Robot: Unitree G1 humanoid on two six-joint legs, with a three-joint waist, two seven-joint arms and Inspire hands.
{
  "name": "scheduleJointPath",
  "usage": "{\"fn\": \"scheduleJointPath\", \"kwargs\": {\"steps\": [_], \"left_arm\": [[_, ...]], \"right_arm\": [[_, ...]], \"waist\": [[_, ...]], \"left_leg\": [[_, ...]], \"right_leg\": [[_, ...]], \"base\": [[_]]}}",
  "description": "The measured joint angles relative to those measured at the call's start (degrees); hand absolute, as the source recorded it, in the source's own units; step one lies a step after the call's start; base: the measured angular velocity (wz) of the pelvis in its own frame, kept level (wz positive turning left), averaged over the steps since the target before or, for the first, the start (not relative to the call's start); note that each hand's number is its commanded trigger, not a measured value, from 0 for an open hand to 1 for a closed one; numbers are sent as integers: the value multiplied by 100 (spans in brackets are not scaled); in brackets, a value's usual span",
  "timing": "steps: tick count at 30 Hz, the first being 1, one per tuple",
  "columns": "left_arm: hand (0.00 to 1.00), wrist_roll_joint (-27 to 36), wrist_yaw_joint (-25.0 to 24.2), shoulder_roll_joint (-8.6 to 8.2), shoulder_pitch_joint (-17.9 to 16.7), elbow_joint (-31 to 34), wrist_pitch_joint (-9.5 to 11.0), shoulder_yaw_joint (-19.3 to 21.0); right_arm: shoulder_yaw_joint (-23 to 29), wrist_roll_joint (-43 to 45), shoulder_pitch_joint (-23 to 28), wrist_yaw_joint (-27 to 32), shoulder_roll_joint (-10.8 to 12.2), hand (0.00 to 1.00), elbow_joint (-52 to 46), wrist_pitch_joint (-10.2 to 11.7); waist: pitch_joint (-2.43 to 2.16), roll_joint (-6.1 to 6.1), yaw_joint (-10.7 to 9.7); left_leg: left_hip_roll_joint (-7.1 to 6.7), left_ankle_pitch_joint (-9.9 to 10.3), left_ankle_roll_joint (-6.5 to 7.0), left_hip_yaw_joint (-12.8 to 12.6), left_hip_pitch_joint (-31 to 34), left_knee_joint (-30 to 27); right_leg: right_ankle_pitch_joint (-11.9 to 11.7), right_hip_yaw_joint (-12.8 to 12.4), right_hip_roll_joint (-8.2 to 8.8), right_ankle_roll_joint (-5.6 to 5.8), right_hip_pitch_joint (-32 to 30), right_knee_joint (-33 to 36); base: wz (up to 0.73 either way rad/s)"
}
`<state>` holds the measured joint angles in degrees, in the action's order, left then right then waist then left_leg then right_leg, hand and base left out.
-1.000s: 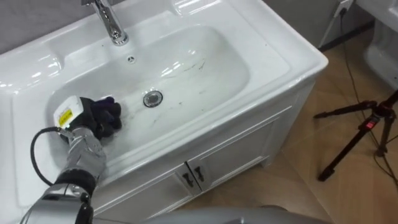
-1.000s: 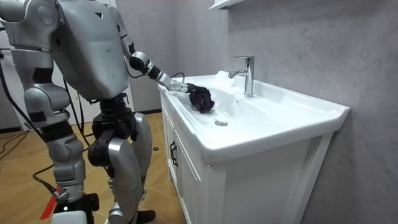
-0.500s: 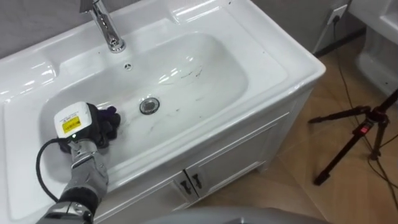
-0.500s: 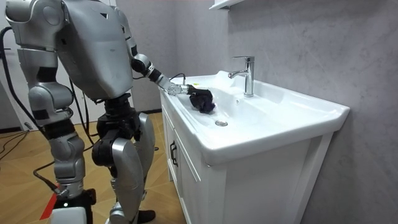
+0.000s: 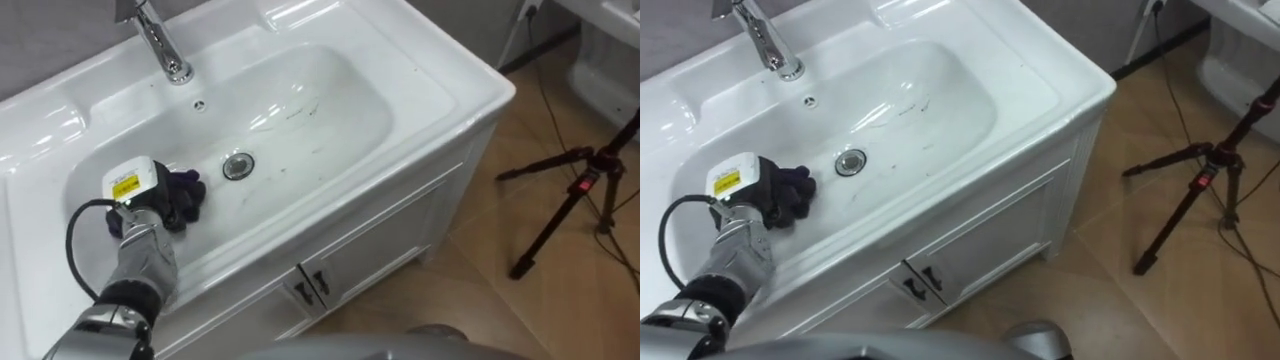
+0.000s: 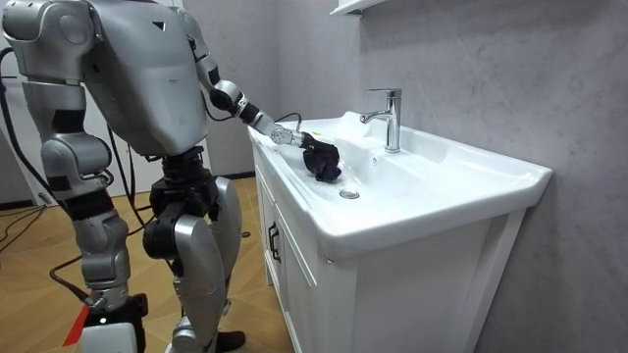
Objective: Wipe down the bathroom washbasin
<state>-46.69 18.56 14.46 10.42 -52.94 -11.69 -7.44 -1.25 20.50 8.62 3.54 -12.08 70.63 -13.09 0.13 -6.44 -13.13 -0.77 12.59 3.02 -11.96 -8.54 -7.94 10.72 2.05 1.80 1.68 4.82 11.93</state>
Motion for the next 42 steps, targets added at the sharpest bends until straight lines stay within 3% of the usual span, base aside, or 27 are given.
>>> {"fn": "scheduleJointPath", "kwargs": {"steps": [4,12,22,33,42], "left_arm": [[100,242,-287,20,90,195,-45,-410],[100,905,-675,1,411,216,-37,-851],[100,1998,-1183,-214,481,657,28,-865],[100,2240,-1813,-206,516,1264,20,-1108],[100,2533,-1927,-222,669,1349,-2,-1390]], "right_arm": [[1,-66,-62,-1,-48,0,74,49],[-32,-218,-148,3,-65,0,103,138],[-134,-200,-45,1,-59,0,119,133],[-135,-223,-50,1,-45,0,120,88],[-205,-292,-63,55,-48,0,67,57]], "waist": [[4,-6,-167],[39,-59,-248],[52,-46,-294],[54,-42,-420],[59,-32,-510]], "left_leg": [[-4,0,0,104,76,-37],[4,1,-2,105,109,-62],[3,1,-2,113,101,-70],[3,1,-2,118,97,-78],[5,0,-3,100,71,-90]], "right_leg": [[3,130,22,-3,-7,-30],[16,137,17,-16,-69,-36],[23,133,21,-15,9,-56],[23,127,18,-14,-13,-126],[26,125,21,-17,40,-121]], "base": [[12],[1],[1],[0],[0]]}}
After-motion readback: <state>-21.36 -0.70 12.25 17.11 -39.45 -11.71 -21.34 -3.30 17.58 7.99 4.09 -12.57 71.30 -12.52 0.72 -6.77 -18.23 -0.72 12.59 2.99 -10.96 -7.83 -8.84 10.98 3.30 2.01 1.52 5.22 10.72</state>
